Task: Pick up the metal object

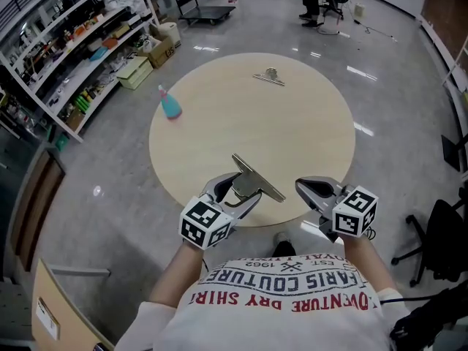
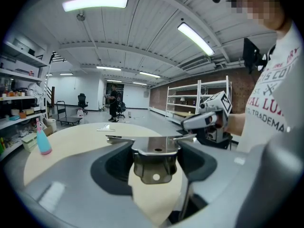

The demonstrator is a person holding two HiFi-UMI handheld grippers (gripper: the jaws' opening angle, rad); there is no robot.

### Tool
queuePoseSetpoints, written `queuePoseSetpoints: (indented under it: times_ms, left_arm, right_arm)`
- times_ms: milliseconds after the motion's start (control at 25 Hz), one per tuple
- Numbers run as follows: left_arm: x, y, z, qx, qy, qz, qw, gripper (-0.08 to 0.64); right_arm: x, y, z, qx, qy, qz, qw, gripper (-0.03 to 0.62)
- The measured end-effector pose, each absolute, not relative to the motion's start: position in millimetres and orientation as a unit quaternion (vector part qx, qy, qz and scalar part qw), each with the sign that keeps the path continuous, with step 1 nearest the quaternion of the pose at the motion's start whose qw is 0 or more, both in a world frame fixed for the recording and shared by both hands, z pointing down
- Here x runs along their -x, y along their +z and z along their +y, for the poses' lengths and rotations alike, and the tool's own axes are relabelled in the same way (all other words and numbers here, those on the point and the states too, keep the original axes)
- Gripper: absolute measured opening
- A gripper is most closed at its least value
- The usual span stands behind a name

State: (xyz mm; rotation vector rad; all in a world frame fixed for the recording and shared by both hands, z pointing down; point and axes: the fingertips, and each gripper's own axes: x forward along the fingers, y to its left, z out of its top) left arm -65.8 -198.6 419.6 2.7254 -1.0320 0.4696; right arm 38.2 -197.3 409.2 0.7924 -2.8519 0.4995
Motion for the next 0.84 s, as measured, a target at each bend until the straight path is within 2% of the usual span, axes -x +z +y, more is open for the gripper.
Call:
queuePoseSetpoints:
  times_ms: [840]
  left_arm:
    - [65,418,-183,-0.914,0.172,-0.357,0.089,0.284]
  right_arm:
    - [-37,407,-183,-0.248,0.161,-0.953,0.071,0.002]
